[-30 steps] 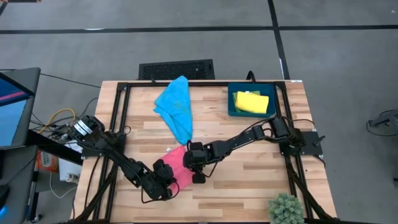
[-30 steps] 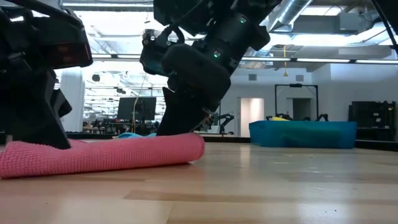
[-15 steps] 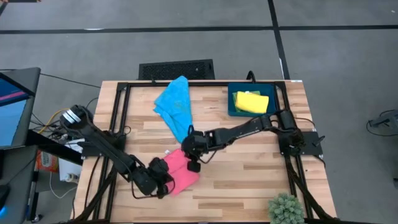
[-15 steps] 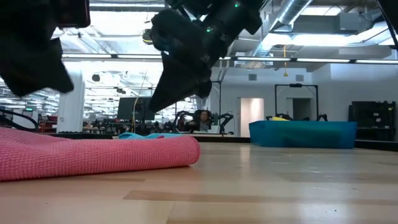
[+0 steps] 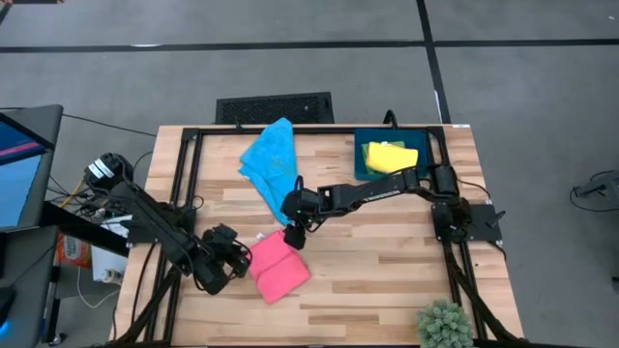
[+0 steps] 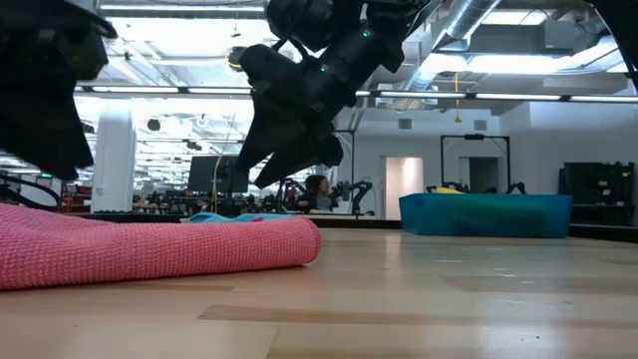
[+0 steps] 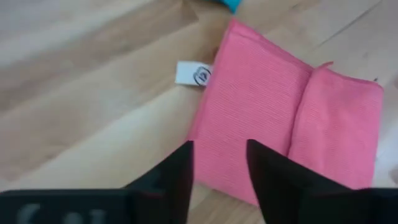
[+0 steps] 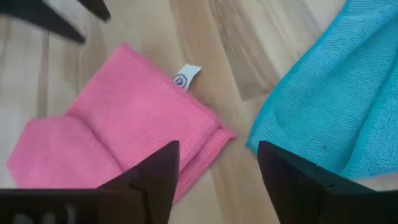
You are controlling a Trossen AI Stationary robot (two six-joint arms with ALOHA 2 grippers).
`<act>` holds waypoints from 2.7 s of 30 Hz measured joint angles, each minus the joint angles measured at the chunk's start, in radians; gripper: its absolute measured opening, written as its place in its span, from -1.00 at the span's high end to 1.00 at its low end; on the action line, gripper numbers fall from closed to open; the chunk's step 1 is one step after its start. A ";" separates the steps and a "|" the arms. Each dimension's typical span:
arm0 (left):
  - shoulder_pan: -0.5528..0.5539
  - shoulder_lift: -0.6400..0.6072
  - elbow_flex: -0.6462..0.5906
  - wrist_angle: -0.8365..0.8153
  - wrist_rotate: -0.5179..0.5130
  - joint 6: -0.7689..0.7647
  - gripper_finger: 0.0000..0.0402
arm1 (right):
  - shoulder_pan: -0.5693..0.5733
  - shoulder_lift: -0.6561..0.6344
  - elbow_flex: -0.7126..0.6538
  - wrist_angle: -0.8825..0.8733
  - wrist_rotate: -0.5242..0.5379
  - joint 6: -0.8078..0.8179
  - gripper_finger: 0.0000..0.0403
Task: Fold microfiber towels
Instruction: Fold the pink microfiber towel
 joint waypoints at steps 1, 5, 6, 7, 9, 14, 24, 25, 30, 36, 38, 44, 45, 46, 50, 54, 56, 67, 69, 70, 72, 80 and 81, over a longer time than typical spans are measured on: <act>0.001 0.014 -0.015 0.043 -0.001 -0.006 0.24 | 0.001 0.002 0.000 0.000 0.005 0.000 -0.23; 0.006 0.098 -0.038 0.115 0.009 -0.078 0.03 | 0.002 0.032 -0.001 -0.006 0.008 0.000 -0.26; 0.006 0.119 -0.038 0.115 0.016 -0.100 0.00 | 0.003 0.044 0.000 0.008 0.008 0.000 -0.26; 0.006 0.138 -0.038 0.115 0.020 -0.120 -0.02 | 0.002 0.052 0.000 0.018 0.008 0.000 -0.26; 0.006 0.175 -0.038 0.118 0.030 -0.145 -0.03 | 0.003 0.063 0.000 0.019 0.006 0.000 -0.24; 0.005 0.238 -0.034 0.130 0.039 -0.172 -0.03 | 0.002 0.082 -0.001 0.044 0.005 0.000 -0.20; 0.028 0.254 -0.035 0.141 0.042 -0.163 0.03 | 0.001 0.136 0.002 0.112 -0.017 0.028 -0.19; 0.033 0.254 -0.035 0.142 0.043 -0.157 0.05 | 0.001 0.139 0.002 0.107 -0.022 0.031 -0.19; 0.050 0.255 -0.036 0.152 0.047 -0.147 0.13 | 0.001 0.158 0.011 0.128 -0.029 0.032 -0.19; 0.053 0.257 -0.038 0.169 0.040 -0.118 0.31 | 0.009 0.158 0.010 0.133 -0.010 0.033 -0.14; 0.058 0.258 -0.038 0.171 0.041 -0.108 0.44 | 0.008 0.158 0.010 0.132 -0.011 0.033 -0.07; 0.074 0.259 -0.039 0.175 0.042 -0.099 0.93 | -0.013 0.149 0.009 0.122 -0.068 0.033 0.07; 0.075 0.260 -0.039 0.178 0.038 -0.099 0.96 | -0.020 0.143 0.007 0.118 -0.085 0.033 0.08; 0.076 0.260 -0.039 0.180 0.034 -0.094 0.97 | -0.029 0.135 0.007 0.119 -0.103 0.033 0.09; 0.075 0.260 -0.029 0.178 0.027 -0.053 0.97 | -0.060 0.091 0.008 0.120 -0.205 0.046 0.07; 0.078 0.258 0.015 0.179 0.042 0.087 0.99 | -0.063 0.084 0.009 0.090 -0.223 0.063 0.04; 0.079 0.254 0.038 0.179 0.039 0.165 0.99 | -0.052 0.084 0.008 0.075 -0.221 0.063 0.03; 0.103 0.254 0.066 0.141 0.025 0.266 1.00 | 0.001 0.095 0.005 0.063 -0.102 0.040 0.03; 0.107 0.254 0.066 0.141 0.025 0.273 1.00 | 0.008 0.102 0.005 0.066 -0.075 0.039 0.03; 0.109 0.254 0.067 0.142 0.024 0.277 1.00 | 0.012 0.108 0.006 0.069 -0.071 0.043 0.03; 0.115 0.253 0.067 0.143 0.023 0.286 1.00 | 0.021 0.113 0.002 0.047 -0.067 0.054 0.02; 0.136 0.252 0.067 0.144 0.023 0.336 1.00 | 0.044 0.141 0.008 0.063 -0.019 0.062 0.11; 0.138 0.252 0.067 0.144 0.022 0.342 1.00 | 0.041 0.142 0.007 0.063 -0.019 0.062 0.17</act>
